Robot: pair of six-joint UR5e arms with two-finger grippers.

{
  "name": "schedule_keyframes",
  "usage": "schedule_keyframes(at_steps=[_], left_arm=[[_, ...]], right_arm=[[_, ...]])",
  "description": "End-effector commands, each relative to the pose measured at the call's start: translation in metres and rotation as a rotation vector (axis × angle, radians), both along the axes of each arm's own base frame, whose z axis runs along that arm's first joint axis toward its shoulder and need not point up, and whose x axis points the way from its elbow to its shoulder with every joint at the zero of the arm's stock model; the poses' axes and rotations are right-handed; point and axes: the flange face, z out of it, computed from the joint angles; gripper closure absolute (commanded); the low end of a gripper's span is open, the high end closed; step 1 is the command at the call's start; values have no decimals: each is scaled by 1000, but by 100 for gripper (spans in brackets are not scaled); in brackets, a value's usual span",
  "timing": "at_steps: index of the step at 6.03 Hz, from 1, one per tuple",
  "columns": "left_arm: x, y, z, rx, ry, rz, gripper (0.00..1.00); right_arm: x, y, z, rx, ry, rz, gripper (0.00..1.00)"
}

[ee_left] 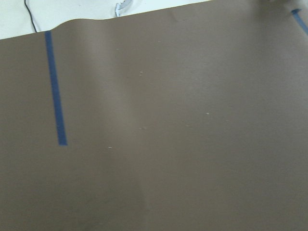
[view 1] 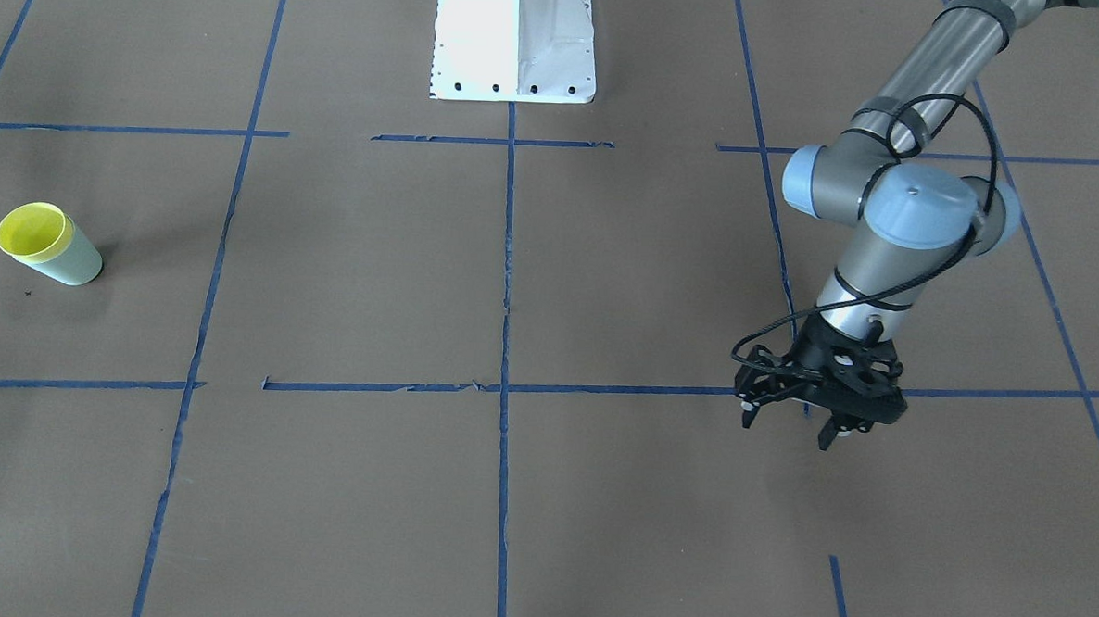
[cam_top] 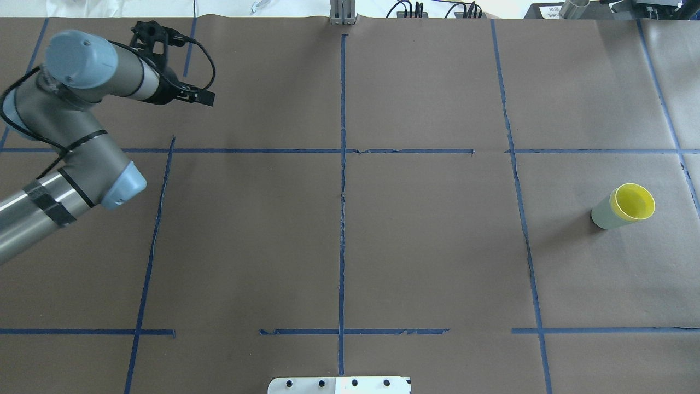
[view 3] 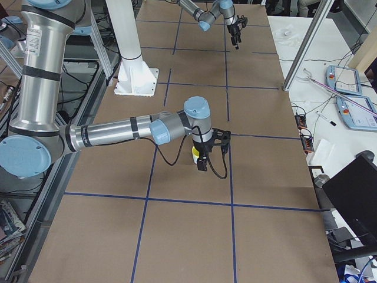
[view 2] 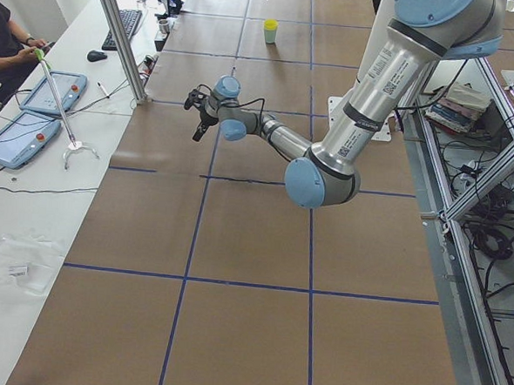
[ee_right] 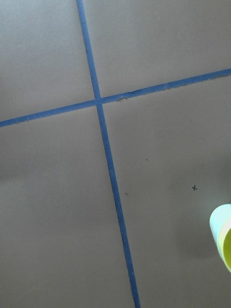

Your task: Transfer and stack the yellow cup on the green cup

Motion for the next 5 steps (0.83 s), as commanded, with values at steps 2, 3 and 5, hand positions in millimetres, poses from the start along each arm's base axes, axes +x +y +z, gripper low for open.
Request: schedule_keyframes(at_steps=[2,3,5], left_arm=[[-154,-25,90,-61,-167,54,6],[-169,-28,105,-86,-242,104,6],[-232,-27,114,-189,-227,216,5]], right_arm=[[46,-2,21,49,-85,-51,0],[49,-2,29,61,-73,-75,0],[49,-2,31,54,-67,-108,0]])
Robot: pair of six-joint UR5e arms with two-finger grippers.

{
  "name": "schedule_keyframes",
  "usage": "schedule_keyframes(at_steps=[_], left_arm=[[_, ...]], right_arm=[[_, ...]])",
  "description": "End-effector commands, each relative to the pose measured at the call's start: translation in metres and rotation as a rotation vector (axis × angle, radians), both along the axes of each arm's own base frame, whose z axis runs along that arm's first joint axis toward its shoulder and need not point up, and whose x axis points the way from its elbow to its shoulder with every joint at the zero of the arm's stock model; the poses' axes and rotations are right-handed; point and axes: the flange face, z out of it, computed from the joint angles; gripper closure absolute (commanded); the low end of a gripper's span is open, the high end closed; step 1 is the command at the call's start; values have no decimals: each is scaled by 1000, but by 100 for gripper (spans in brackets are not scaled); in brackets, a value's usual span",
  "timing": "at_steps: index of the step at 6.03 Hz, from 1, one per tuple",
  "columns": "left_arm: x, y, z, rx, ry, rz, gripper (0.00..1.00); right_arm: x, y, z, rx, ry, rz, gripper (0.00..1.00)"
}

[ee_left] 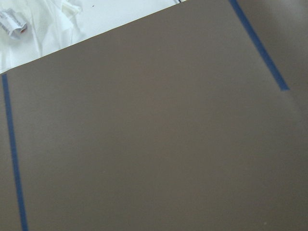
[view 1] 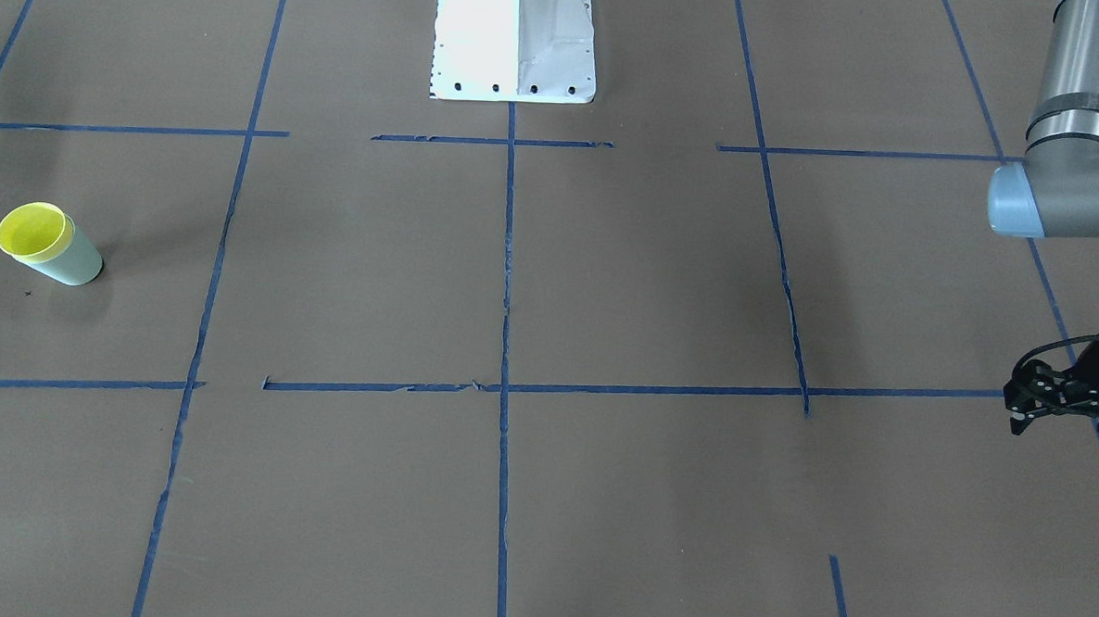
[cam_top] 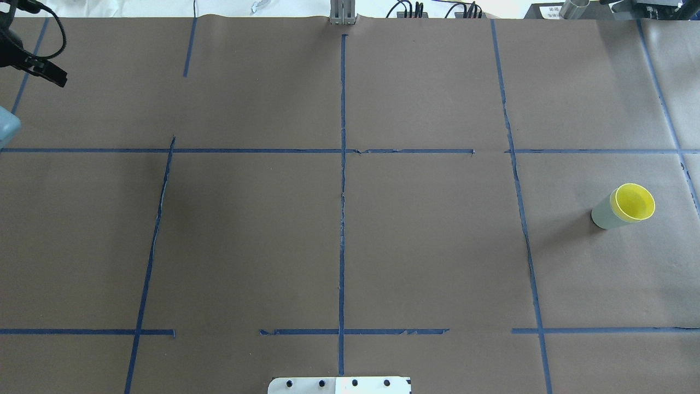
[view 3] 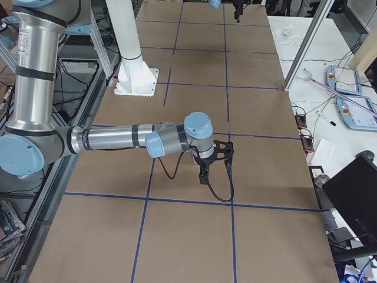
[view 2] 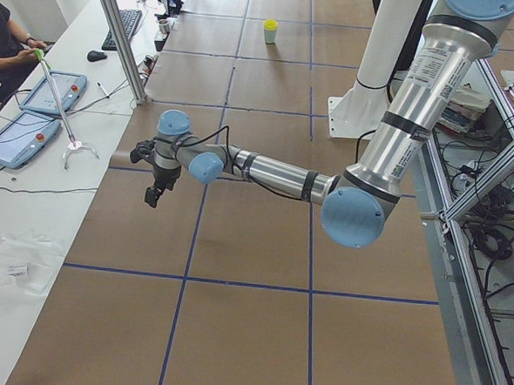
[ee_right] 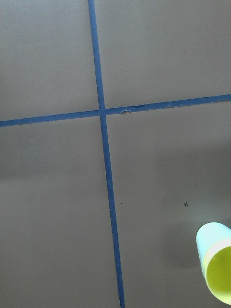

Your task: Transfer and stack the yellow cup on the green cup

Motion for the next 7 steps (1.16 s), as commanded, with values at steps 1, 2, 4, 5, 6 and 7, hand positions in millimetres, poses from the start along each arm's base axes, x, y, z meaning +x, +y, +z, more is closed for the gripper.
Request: schedule_keyframes(at_steps=[1,2,4,5,6,7], left_arm=[[-64,10,7,-121,132,57,0],[-96,42,22,-161,194,34,0],[-165,90,63,-151,192,-1,0],[-170,109,81,-183,196,-13,0],[-176,123,80,-192,204,-14,0],[-178,133,71,-175,197,-27,0]], right_arm=[[0,-1,2,-7,4,-21,0],[0,-9,-12,-7,-3,-19,0],[3,-21,-20,-12,12,-26,0],[5,-21,-16,10,20,-52,0],[10,-17,-21,18,14,-43,0],[10,-10,-20,20,12,-42,0]])
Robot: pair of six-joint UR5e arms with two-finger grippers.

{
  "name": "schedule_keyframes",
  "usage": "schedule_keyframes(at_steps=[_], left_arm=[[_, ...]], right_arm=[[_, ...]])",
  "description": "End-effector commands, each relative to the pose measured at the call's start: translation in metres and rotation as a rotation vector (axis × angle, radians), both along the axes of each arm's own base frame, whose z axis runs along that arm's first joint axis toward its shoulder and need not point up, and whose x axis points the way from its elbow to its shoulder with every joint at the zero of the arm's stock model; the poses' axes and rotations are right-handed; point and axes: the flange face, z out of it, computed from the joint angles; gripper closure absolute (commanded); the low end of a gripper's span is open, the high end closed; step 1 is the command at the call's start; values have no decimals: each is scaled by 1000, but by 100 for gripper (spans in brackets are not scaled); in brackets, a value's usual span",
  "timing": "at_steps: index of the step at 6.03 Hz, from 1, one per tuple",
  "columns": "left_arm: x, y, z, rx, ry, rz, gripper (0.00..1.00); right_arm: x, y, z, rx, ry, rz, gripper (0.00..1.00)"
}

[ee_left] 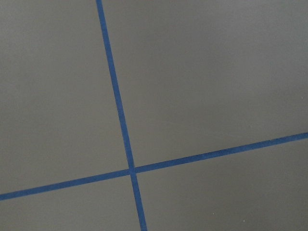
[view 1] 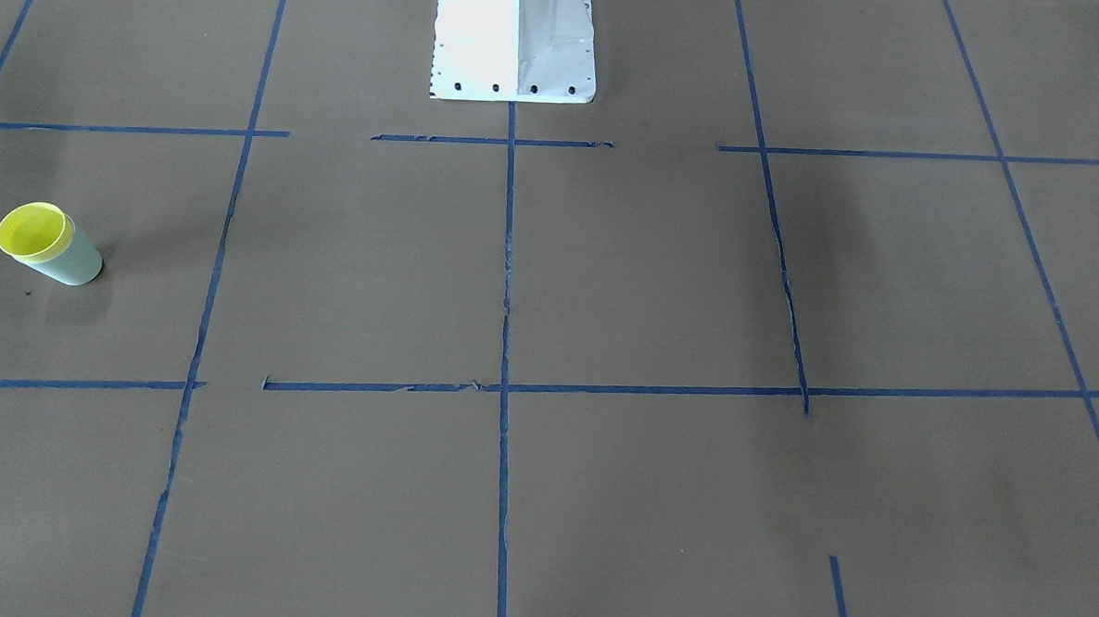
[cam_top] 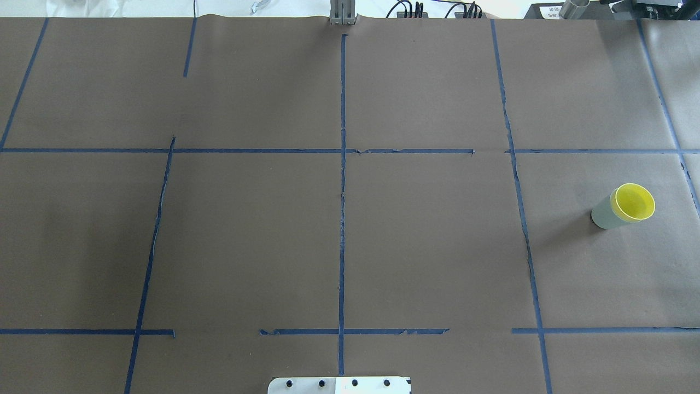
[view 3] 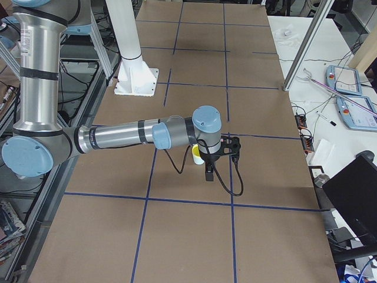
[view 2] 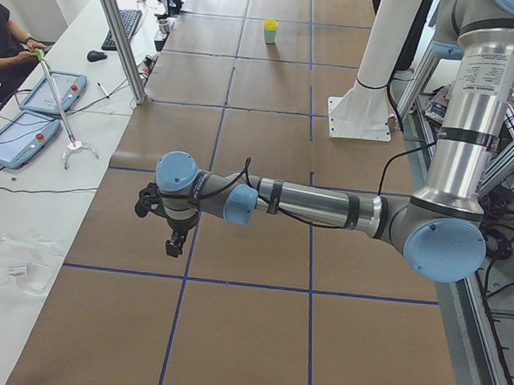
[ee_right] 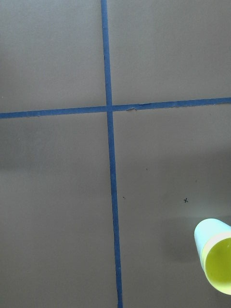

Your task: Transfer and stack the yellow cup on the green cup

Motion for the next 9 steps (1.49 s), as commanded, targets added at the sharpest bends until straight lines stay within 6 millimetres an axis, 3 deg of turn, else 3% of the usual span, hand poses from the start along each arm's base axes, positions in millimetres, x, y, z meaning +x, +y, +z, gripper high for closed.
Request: schedule_keyframes(at_steps=[1,2,4,5,6,7,9], left_arm=[[-18,13,-15,17,-1,-37,0],[-33,40,-17,-55,-3,-62,0],[-33,81,-17,-105,-14,36,0],[-33,84,-24,-131,-20,37,0],[-31,84,-15,-151,-19,41,0],[-31,82,2,-177,-23,45,0],[-27,79,66,-245,-20,51,0]], right_arm=[[2,9,-1,2,1,2,0],[3,13,11,-19,16,2,0],[3,22,22,16,31,-57,0],[4,20,22,21,40,-59,0],[-6,17,32,4,39,-84,0],[-22,16,44,-19,42,-120,0],[-24,8,66,-6,86,-169,0]])
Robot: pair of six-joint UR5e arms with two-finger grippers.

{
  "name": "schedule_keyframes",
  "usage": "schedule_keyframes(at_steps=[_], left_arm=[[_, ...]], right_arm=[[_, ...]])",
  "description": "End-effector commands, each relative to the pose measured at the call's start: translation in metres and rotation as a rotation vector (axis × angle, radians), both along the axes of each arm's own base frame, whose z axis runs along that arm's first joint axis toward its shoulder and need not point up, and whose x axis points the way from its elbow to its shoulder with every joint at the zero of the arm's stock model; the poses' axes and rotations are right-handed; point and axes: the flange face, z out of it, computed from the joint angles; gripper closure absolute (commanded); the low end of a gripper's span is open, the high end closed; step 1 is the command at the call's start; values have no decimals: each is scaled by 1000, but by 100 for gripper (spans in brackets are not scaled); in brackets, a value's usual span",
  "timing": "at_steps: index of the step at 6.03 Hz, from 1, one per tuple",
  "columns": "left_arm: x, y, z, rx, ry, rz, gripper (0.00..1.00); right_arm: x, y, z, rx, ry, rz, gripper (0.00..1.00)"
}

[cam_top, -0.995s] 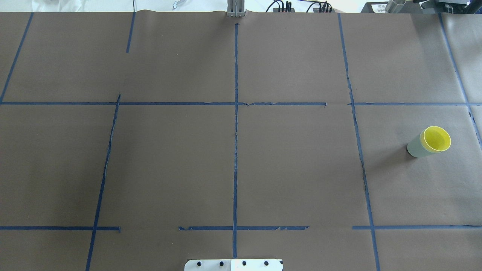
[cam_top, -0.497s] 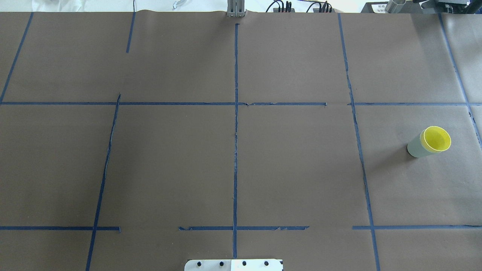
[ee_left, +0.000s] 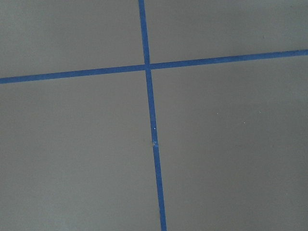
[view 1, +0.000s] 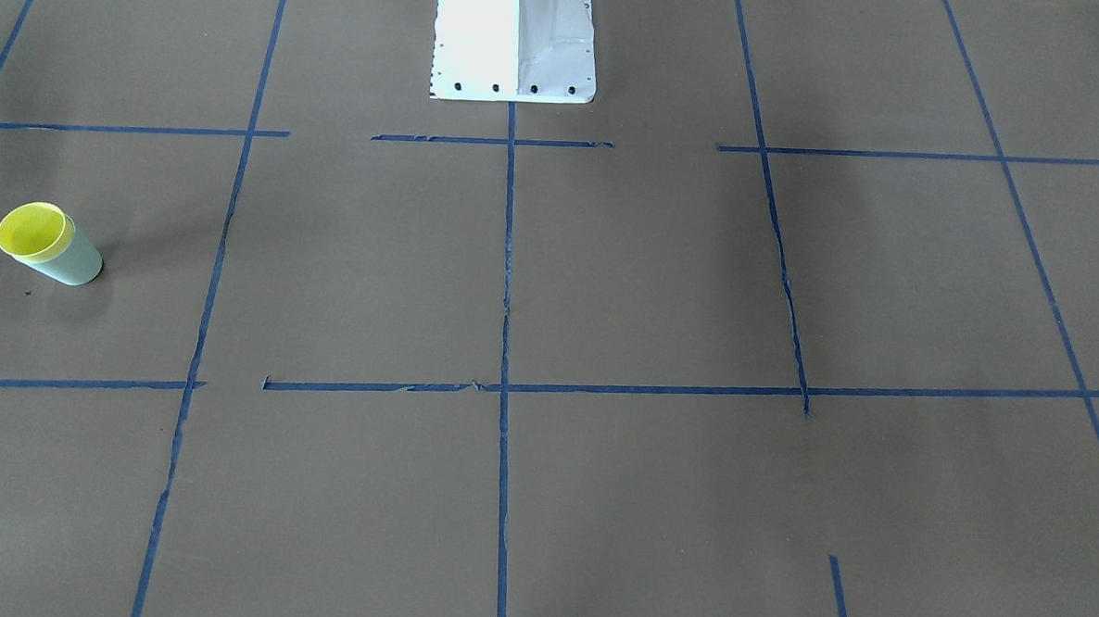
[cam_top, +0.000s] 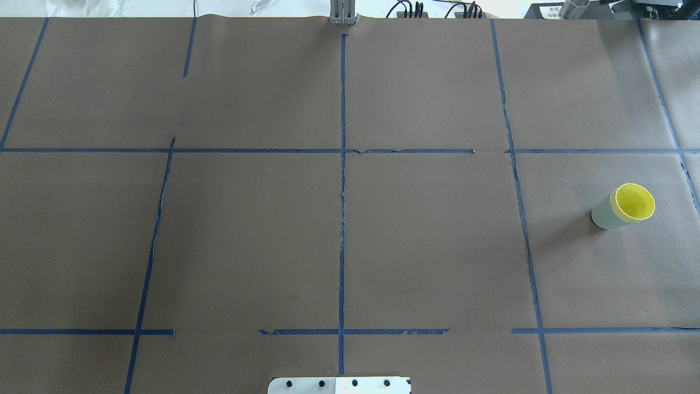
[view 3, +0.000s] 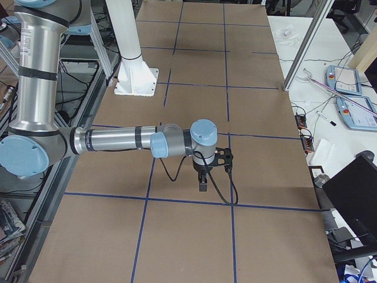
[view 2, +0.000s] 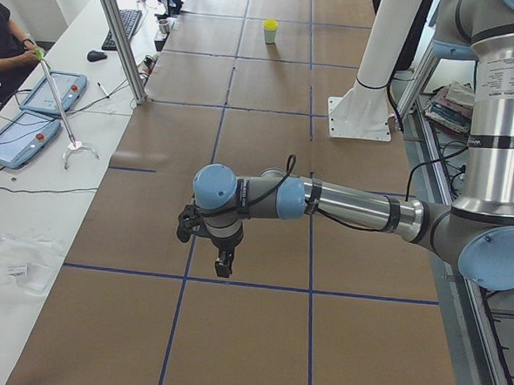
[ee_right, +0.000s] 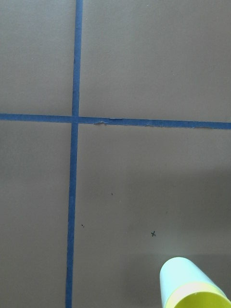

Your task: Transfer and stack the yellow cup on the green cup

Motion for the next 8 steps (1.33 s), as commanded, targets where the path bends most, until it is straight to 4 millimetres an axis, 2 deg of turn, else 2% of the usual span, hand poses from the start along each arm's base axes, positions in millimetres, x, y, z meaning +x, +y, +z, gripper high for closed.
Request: schedule_keyframes(at_steps=[1,2,3,4,5,7,8], left_arm=[[3,2,58,-22,-4,8,0],[3,11,61,-10,-4,8,0],[2,25,63,-16,-21,8,0],[1,26,56,-7,-21,4,0],[2,23,47,15,-20,6,0],[3,18,37,36,-11,6,0],[4,15,35,41,-11,8,0]], right_arm=[[-1,-10,-3,48,22,-37,0],[-2,-9,-10,61,12,-36,0],[-4,-10,-7,38,-18,-31,0],[-4,-4,7,10,-17,-31,0],[-4,-1,8,3,-21,-30,0],[-7,-8,-4,12,-54,-34,0],[-6,-6,1,-26,-51,-31,0]])
